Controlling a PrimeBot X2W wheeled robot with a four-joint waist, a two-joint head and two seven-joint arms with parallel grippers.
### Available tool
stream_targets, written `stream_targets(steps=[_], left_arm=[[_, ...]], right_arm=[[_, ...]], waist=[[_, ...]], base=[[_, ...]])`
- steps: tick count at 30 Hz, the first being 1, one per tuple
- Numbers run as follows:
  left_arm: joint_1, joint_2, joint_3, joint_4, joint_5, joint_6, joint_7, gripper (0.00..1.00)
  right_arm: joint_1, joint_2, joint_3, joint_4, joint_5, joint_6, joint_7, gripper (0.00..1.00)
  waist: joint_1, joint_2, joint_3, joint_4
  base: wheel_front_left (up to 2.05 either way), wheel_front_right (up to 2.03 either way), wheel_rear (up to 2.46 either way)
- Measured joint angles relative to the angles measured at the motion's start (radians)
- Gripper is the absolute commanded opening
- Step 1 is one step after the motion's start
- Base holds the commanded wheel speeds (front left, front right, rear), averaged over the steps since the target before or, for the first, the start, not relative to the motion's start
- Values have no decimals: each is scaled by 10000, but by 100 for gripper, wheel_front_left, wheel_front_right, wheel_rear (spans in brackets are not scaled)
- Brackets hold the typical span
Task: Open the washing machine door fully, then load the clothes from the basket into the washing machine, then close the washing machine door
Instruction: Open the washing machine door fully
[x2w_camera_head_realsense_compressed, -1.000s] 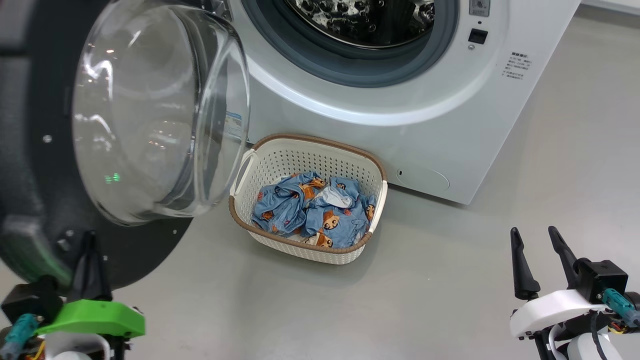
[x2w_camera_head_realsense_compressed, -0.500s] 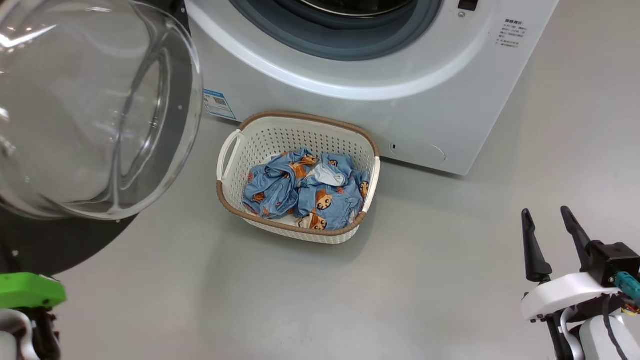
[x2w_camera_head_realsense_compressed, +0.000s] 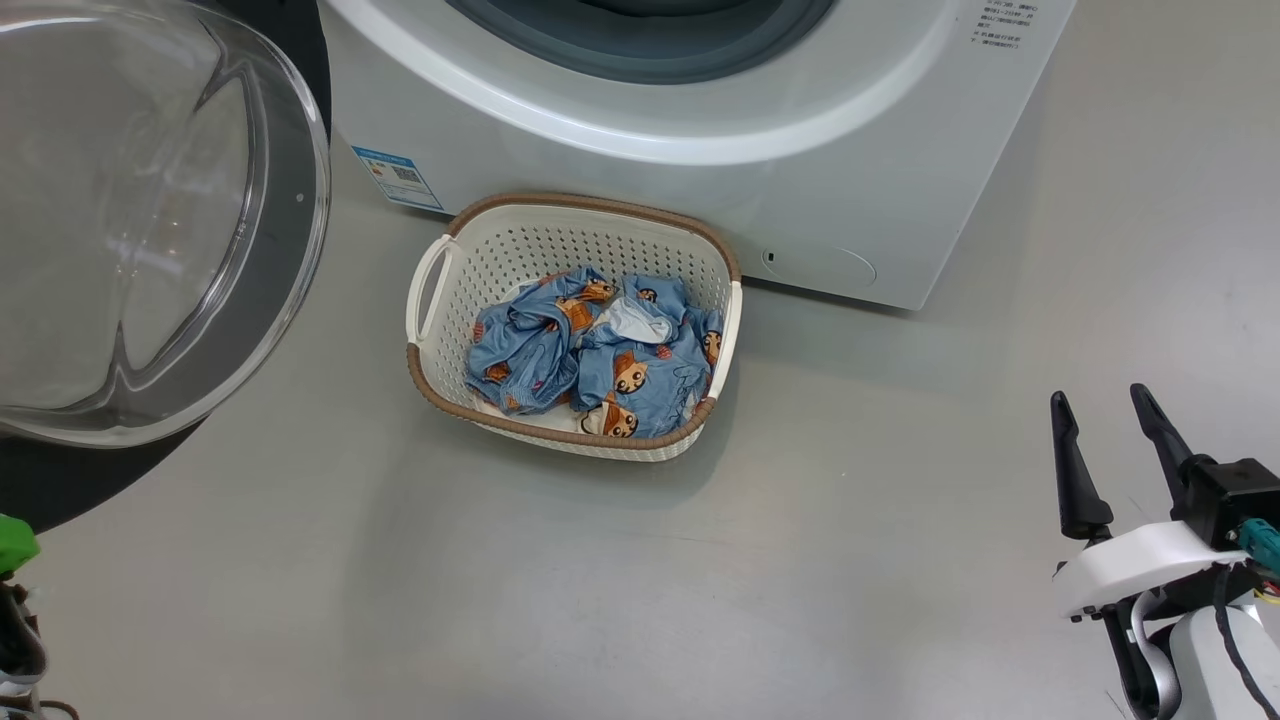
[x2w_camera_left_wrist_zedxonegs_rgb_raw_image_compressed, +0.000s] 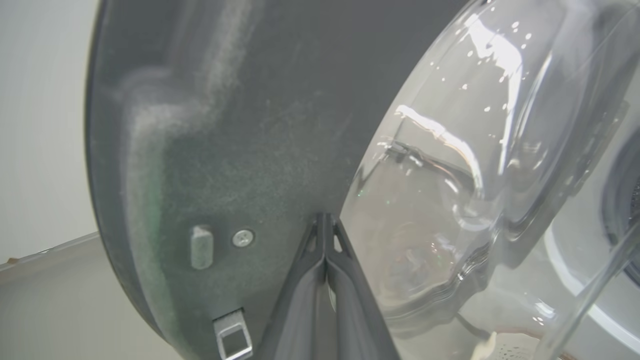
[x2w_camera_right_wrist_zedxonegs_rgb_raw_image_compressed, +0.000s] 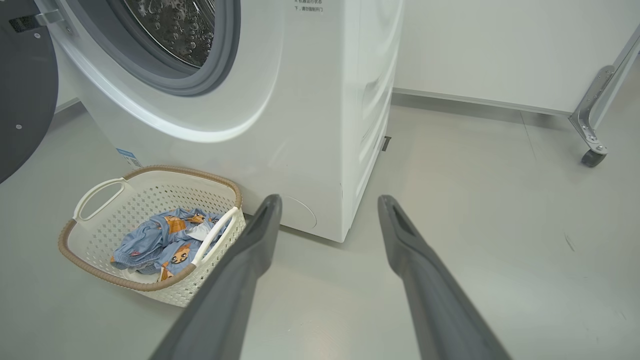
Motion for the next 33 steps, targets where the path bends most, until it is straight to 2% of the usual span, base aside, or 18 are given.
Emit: stream_targets(steps=[12, 25, 33], left_arm=[[-517, 42, -63, 717, 111, 2, 0, 0], [-779, 86, 125, 894, 541, -2, 0, 0], [-776, 73, -119, 389, 1181, -297, -2, 0]], right_arm=[[-143, -71, -13, 56, 0, 0, 0, 100], [-148, 10, -56, 215, 29, 2, 0, 100], [-131, 201, -81, 345, 102, 2, 0, 100]], waist=[[0, 0, 48, -120], [0, 0, -212, -165], [0, 0, -662, -155]], base=[[0, 0, 0], [0, 0, 0], [0, 0, 0]])
